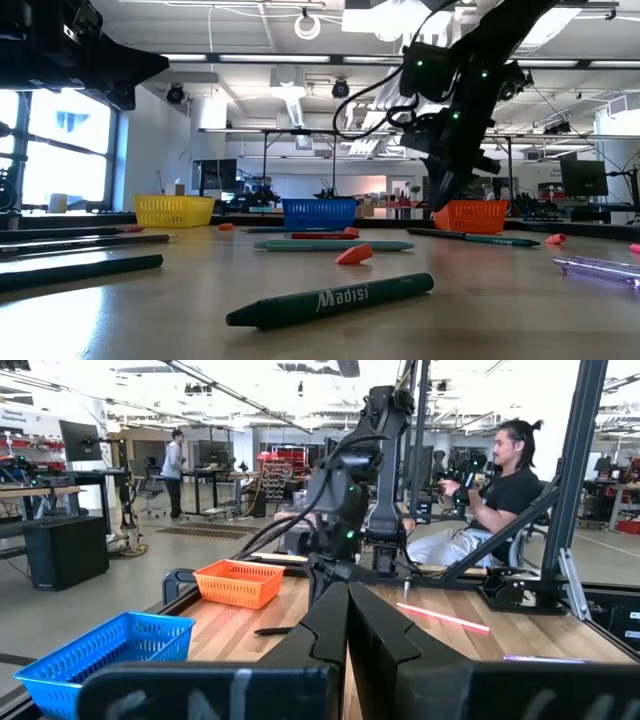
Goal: Sort crayons/erasers/pens/pencils in bins
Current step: Put the black pen into the orange bin
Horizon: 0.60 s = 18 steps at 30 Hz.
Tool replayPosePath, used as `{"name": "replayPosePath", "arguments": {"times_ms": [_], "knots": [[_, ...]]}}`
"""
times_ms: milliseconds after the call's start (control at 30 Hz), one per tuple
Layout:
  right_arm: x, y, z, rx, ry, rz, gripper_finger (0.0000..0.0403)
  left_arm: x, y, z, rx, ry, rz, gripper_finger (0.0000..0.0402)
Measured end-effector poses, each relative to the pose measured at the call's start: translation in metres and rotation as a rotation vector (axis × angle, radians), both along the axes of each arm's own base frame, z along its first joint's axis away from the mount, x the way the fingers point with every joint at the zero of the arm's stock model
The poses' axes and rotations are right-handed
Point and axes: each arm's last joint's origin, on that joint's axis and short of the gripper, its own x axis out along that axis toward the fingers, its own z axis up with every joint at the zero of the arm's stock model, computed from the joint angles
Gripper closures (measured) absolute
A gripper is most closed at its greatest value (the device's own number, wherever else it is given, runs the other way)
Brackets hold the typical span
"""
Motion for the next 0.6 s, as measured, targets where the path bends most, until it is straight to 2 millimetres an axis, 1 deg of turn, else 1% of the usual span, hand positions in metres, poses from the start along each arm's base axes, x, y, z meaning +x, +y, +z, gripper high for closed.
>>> {"name": "replayPosePath", "arguments": {"times_ms": [167,267,433,600], "knots": [[0.007,-0.011,-0.003,0.022,0.042,-0.036,0.0308,0.000,0.000,0.000,0.000,0.000,0.000,0.0401],[0.007,-0.017,-0.010,0.039,0.070,-0.078,0.0286,0.000,0.000,0.000,0.000,0.000,0.001,0.0401],[0.007,-0.024,-0.020,0.041,0.097,-0.121,0.0281,0.000,0.000,0.000,0.000,0.000,0.001,0.0401],[0.010,-0.031,-0.029,0.037,0.100,-0.139,0.0295,0.000,0.000,0.000,0.000,0.000,0.000,0.0401]]}}
